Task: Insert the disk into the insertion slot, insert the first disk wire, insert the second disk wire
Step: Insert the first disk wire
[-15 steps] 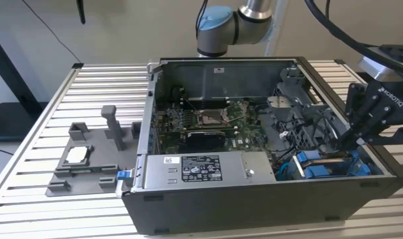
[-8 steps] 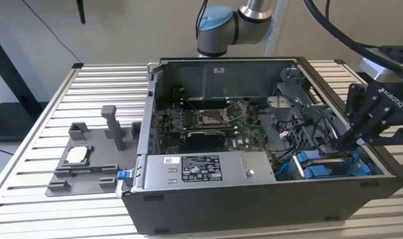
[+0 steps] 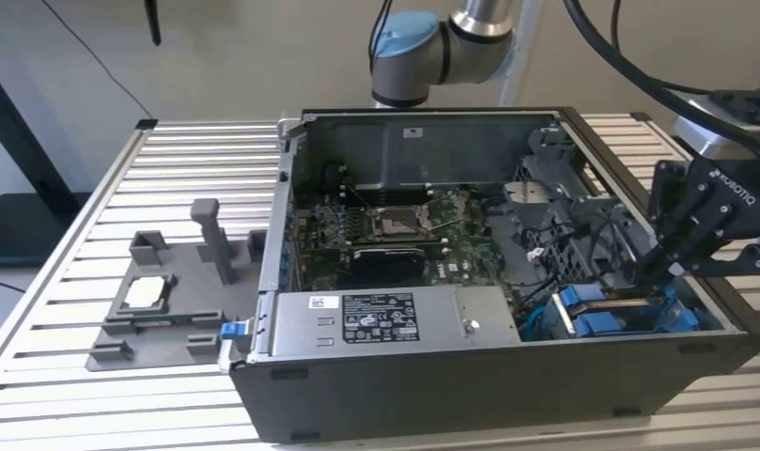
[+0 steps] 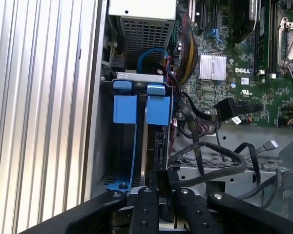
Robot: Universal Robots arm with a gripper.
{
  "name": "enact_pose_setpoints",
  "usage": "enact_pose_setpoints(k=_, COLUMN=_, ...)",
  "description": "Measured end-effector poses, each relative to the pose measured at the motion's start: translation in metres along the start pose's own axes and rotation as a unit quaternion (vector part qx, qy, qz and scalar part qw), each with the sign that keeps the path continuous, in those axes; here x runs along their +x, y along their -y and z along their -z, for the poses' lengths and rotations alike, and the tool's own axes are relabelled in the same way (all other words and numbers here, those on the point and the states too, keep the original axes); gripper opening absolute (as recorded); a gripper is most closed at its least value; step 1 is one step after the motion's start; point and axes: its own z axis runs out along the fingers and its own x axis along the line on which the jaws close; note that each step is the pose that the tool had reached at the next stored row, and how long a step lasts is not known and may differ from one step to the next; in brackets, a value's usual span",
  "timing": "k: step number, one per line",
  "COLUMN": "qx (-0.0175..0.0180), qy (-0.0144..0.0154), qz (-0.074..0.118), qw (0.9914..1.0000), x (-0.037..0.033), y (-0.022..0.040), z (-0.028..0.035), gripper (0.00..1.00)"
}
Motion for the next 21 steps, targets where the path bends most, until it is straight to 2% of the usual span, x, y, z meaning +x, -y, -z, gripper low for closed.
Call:
enact_pose_setpoints(k=7, qx=0.0004, qy=0.0012, qz=-0.011, qw=0.99994, x=-0.0012, y=-0.0018, z=-0.0020, gripper=0.19)
enact_pose_setpoints(k=21, qx=0.0005, qy=0.0008, qz=-0.011, qw=0.99994, x=-0.0004, y=-0.0014, z=-0.0061, gripper=0.19)
